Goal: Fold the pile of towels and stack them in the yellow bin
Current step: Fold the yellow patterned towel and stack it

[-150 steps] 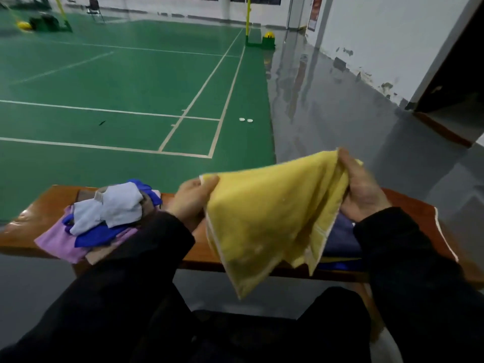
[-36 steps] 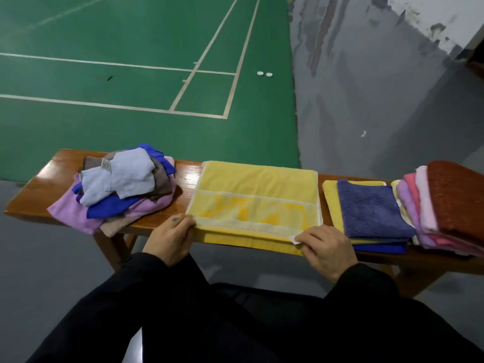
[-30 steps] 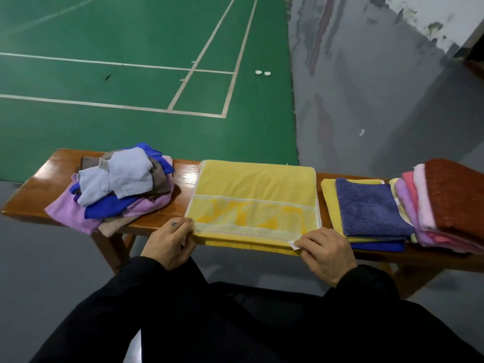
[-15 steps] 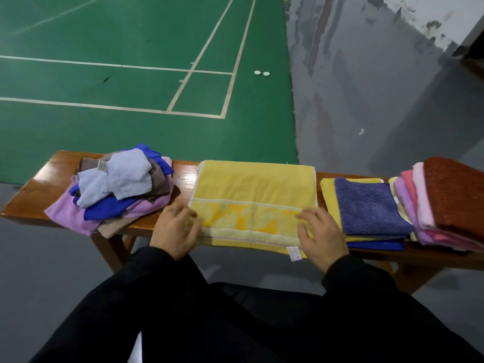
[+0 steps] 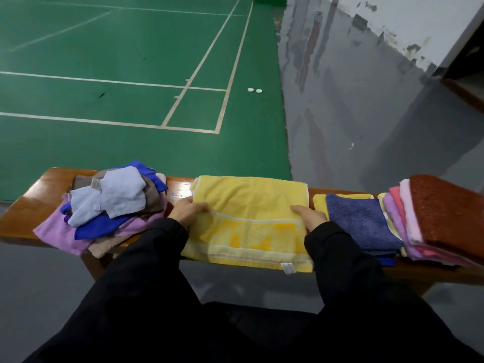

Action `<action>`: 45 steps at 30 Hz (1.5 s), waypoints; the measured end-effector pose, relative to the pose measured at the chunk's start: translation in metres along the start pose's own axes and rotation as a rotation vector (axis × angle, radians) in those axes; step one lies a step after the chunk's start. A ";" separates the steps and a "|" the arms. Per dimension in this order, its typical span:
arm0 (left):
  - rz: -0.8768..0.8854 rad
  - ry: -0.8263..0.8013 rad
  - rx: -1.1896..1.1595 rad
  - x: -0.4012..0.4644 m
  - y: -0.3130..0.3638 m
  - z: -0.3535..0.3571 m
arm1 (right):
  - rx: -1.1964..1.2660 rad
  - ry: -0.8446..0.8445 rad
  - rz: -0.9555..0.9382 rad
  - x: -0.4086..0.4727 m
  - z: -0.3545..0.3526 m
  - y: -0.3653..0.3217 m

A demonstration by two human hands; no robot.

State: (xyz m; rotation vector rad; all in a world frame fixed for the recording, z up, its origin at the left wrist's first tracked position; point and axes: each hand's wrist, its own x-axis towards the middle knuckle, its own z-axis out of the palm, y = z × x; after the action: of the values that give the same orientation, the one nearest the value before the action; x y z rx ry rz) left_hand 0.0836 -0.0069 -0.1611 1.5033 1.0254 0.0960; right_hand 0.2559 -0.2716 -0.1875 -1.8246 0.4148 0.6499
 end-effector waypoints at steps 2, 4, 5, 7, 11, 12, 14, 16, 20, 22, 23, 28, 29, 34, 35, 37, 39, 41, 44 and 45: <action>-0.088 -0.081 -0.248 -0.001 -0.001 -0.005 | 0.076 -0.081 0.012 0.012 -0.003 0.003; -0.205 -0.139 -0.365 -0.002 -0.002 -0.009 | 0.119 -0.105 -0.058 0.003 -0.002 -0.001; -0.238 -0.152 -0.384 -0.001 -0.003 -0.011 | 0.139 -0.116 -0.118 -0.003 -0.004 -0.003; -0.237 -0.157 -0.397 -0.002 -0.004 -0.014 | 0.179 -0.142 -0.258 -0.020 -0.012 -0.007; -0.082 -0.162 -0.505 -0.007 0.000 -0.031 | 0.210 -0.213 -0.450 -0.046 -0.032 -0.018; -0.009 -0.144 -0.512 -0.009 0.003 -0.036 | 0.203 -0.238 -0.479 -0.054 -0.040 -0.024; 0.151 -0.081 -0.453 -0.019 0.012 -0.046 | 0.071 -0.316 -0.570 -0.069 -0.058 -0.036; 0.274 -0.014 -0.416 -0.035 0.025 -0.054 | -0.258 -0.300 -0.695 -0.077 -0.073 -0.048; 0.633 0.259 -0.244 -0.061 0.041 -0.069 | -0.666 -0.101 -0.989 -0.087 -0.090 -0.066; 0.644 0.169 -0.420 -0.076 0.048 -0.072 | -0.557 -0.148 -1.056 -0.094 -0.097 -0.075; 0.647 0.133 -0.479 -0.084 0.053 -0.075 | -0.446 -0.224 -1.048 -0.101 -0.101 -0.079; 0.794 0.073 -0.440 -0.104 0.068 -0.081 | 0.097 -0.437 -0.867 -0.124 -0.106 -0.093; 0.787 0.054 -0.396 -0.103 0.067 -0.080 | 0.133 -0.450 -0.828 -0.125 -0.105 -0.095; 0.584 0.067 -0.093 -0.043 0.046 -0.060 | 0.099 -0.212 -0.649 -0.086 -0.075 -0.094; 0.507 0.126 0.021 -0.028 0.037 -0.054 | -0.004 -0.117 -0.617 -0.071 -0.067 -0.089; 0.393 0.209 0.289 -0.002 0.017 -0.040 | -0.312 0.061 -0.602 -0.051 -0.052 -0.072; 0.348 0.191 0.528 0.013 -0.006 -0.026 | -0.520 0.087 -0.687 -0.046 -0.037 -0.051; 0.299 0.142 0.672 0.018 -0.025 -0.016 | -0.693 -0.001 -0.810 -0.049 -0.023 -0.027; 0.270 0.201 0.803 0.021 -0.041 -0.008 | -1.073 -0.227 -0.961 -0.042 -0.008 0.016; 0.255 0.235 0.809 0.021 -0.042 -0.007 | -1.182 -0.280 -0.988 -0.037 -0.006 0.031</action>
State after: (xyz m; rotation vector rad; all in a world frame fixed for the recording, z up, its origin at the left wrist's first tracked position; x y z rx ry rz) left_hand 0.0697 0.0055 -0.2042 2.4042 1.1143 0.0366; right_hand 0.2109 -0.2891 -0.1862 -2.5710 -1.2662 0.4104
